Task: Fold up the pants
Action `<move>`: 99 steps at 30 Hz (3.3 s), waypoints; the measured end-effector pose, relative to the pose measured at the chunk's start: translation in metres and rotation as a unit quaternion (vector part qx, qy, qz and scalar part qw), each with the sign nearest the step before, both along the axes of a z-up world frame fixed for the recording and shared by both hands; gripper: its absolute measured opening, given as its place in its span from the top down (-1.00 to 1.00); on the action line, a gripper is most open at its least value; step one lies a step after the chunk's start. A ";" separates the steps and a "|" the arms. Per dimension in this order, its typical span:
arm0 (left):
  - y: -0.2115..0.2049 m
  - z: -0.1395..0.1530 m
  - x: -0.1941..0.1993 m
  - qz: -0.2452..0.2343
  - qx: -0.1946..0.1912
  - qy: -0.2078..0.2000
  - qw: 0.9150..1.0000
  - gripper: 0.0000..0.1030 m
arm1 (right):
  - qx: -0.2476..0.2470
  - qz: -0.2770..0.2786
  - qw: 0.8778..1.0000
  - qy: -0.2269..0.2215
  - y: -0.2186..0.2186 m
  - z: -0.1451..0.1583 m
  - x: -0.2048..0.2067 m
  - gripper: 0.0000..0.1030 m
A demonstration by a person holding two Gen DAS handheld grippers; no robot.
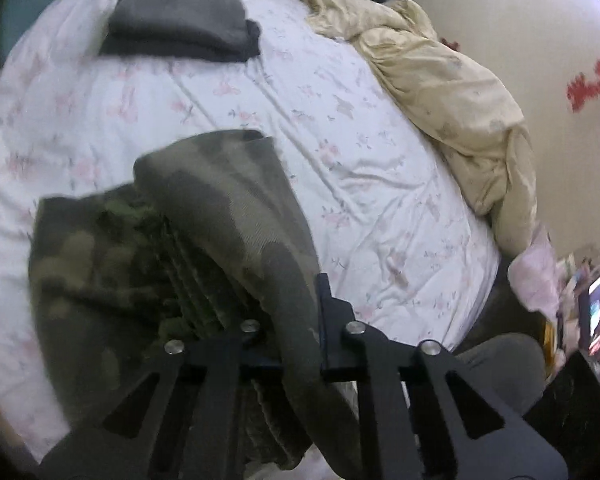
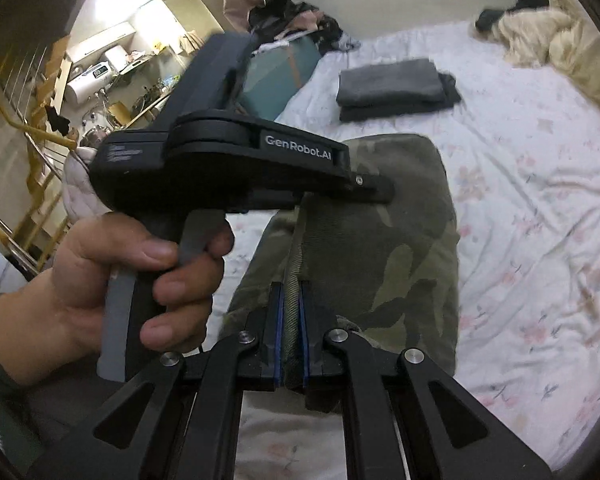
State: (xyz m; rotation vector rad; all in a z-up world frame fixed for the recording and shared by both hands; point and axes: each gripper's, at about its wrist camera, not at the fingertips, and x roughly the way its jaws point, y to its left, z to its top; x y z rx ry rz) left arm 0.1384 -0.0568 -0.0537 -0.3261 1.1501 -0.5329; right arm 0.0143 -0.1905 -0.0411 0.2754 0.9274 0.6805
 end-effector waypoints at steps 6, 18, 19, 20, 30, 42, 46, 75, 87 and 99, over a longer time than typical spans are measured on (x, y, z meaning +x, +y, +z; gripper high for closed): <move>0.016 0.020 -0.005 -0.013 -0.007 -0.013 1.000 0.86 | 0.048 0.014 0.999 0.011 -0.024 0.021 0.004 0.04; 0.087 0.021 -0.005 0.012 0.087 -0.001 0.996 0.87 | -0.091 -0.057 0.994 0.009 -0.051 0.011 0.072 0.63; 0.095 0.020 -0.004 0.018 0.088 0.005 0.996 0.87 | -0.092 -0.051 0.994 0.016 -0.047 0.006 0.076 0.63; 0.103 0.018 -0.005 0.024 0.090 0.010 0.996 0.87 | -0.099 -0.039 0.994 0.026 -0.039 -0.002 0.084 0.64; 0.126 -0.049 -0.002 0.067 0.178 0.084 0.978 0.33 | -0.138 0.079 0.986 0.048 0.041 -0.064 0.082 0.63; 0.151 -0.051 0.037 0.190 0.171 0.080 0.964 -0.38 | -0.139 0.072 0.986 0.048 0.042 -0.068 0.074 0.63; 0.168 -0.084 0.060 0.206 0.030 0.169 0.963 -0.06 | -0.132 0.070 0.987 0.053 0.039 -0.070 0.076 0.63; 0.093 -0.069 0.092 0.114 0.104 0.042 0.987 0.47 | -0.134 0.085 0.986 0.053 0.044 -0.075 0.078 0.55; 0.106 -0.033 0.080 0.200 0.242 -0.047 0.948 0.33 | -0.118 0.088 0.987 0.068 0.038 -0.077 0.081 0.55; 0.041 -0.062 0.026 0.011 0.234 0.011 0.972 0.29 | -0.119 0.138 0.974 0.137 0.032 -0.072 0.054 0.54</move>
